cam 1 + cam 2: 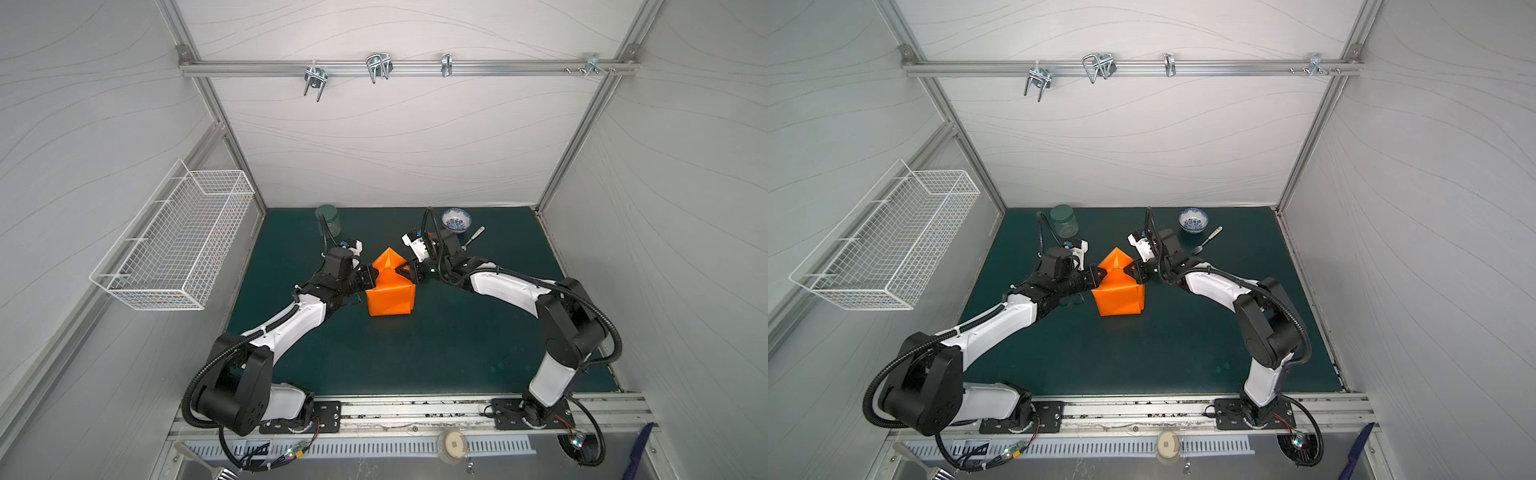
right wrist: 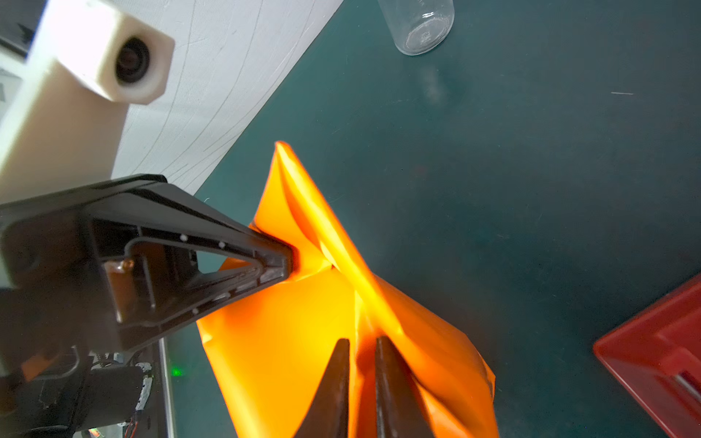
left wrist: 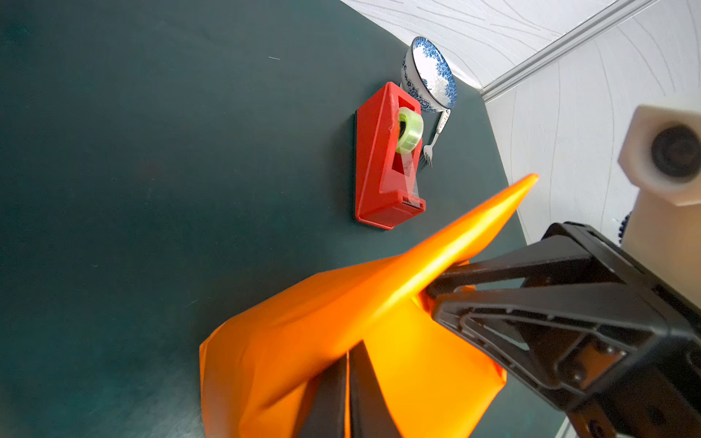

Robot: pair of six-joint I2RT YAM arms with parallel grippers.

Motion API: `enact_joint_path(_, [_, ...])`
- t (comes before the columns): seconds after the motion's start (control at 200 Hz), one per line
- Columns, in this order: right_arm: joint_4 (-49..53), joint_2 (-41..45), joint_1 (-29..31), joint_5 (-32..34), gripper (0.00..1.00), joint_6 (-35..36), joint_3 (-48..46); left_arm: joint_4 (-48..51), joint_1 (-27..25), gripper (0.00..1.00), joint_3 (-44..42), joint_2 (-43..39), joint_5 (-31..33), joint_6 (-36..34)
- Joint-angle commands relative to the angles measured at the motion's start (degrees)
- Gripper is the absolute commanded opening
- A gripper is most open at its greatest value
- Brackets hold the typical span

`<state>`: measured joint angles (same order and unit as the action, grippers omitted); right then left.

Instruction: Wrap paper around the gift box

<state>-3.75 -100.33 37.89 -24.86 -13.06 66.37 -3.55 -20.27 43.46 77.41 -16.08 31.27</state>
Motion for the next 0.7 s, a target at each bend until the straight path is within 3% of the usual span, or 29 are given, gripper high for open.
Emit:
enact_joint_path(0.0, [0.0,0.3,-0.2,-1.2,0.16,-0.2,-2.4,-0.3,-0.1,0.06,-0.7,0.7,0.4,-0.5])
enact_joint_path(0.21, [-2.0,0.6,-0.1,-2.0,0.16,-2.0,-4.3,-1.0,-0.1,0.05,-2.5,0.6,0.5,-0.4])
enact_joint_path(0.695, [3.7,5.1,-2.2,-0.9,0.18,3.0,-0.8,-0.4,-0.1,0.04,-2.1,-0.2,0.5,-0.9])
